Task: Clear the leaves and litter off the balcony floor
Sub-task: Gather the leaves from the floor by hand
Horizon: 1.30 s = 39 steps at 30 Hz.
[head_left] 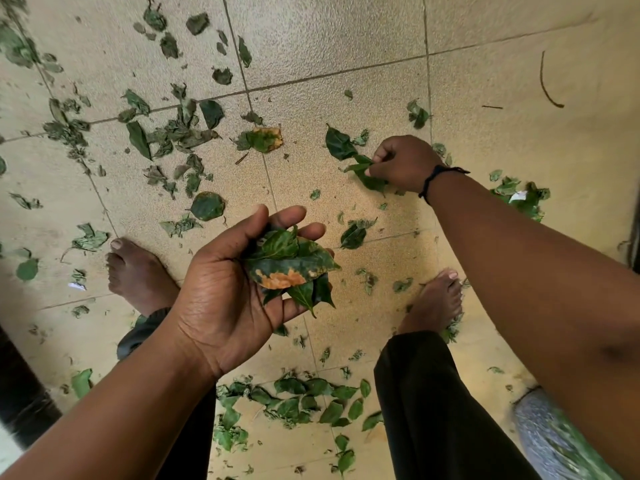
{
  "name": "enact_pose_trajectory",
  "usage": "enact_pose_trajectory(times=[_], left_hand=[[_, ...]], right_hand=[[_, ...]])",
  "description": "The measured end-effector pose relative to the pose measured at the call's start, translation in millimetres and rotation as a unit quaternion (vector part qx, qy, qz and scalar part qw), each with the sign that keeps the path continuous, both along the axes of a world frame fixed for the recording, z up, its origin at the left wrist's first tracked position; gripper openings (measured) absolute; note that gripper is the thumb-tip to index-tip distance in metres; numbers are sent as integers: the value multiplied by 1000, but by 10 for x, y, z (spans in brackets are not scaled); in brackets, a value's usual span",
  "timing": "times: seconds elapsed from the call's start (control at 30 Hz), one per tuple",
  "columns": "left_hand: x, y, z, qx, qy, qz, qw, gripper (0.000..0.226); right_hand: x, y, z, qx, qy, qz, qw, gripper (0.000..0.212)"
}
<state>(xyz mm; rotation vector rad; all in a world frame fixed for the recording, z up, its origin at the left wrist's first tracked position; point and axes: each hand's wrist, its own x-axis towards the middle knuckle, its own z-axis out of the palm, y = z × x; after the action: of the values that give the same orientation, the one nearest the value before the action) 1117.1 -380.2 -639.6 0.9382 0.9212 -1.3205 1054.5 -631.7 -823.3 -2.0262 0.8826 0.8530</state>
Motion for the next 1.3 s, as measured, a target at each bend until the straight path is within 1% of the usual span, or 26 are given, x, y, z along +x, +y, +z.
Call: enact_pose_trajectory(times=[0.07,0.17,0.23,0.3,0.4,0.5,0.57,0.63,0.67,0.73,0.8,0.9,1.0,1.1,1.13,1.2,1.27,1.3], left_hand=[[18,16,6,0,3,1,1000,32],[59,60,8,-2,3,7,1000,32],[97,92,10,-5,3,12,1000,32],[133,121,10,-8,3,18,1000,32],[158,140,10,-12,4,18,1000,31],[172,167,0,-12,3,13,1000,31],[184,193,-7,-12,2,15,1000,32],[198,217,-16,-9,-1,16,1000,32],[205,227,-20,-7,-1,17,1000,32],[213,242,-27,-6,-1,19,1000,32],[209,249,-31,-6,0,17,1000,32],[194,252,-33,-5,-2,14,1000,32],[190,244,-29,-5,-4,11,1000,32],[171,230,-38,-5,-6,6,1000,31],[161,222,-40,-5,-6,3,1000,31],[138,203,-41,-7,-10,0,1000,31],[120,181,-35,-8,-11,-1,1000,31],[112,172,-33,-7,-11,0,1000,31]], right_hand=[[88,13,96,57,-17,-42,997,13],[234,86,120,61,-51,-52,995,15],[359,185,49,35,-61,-11,997,14],[469,323,-71,-4,-57,63,996,17],[555,527,-248,-68,-18,177,982,25],[608,649,-302,-117,44,220,967,36],[587,659,-313,-121,57,228,964,34],[503,632,-318,-114,48,211,970,30],[442,611,-322,-108,39,192,975,32],[341,568,-321,-92,30,156,983,45],[268,521,-325,-89,30,144,985,51],[209,467,-376,-98,30,151,983,48],[241,421,-411,-109,43,158,980,37],[290,426,-396,-78,67,162,981,34],[286,446,-367,-56,62,145,986,31],[235,493,-296,-8,18,71,997,13],[132,553,-154,32,-23,4,999,23],[42,588,-99,40,-35,-12,999,25]])
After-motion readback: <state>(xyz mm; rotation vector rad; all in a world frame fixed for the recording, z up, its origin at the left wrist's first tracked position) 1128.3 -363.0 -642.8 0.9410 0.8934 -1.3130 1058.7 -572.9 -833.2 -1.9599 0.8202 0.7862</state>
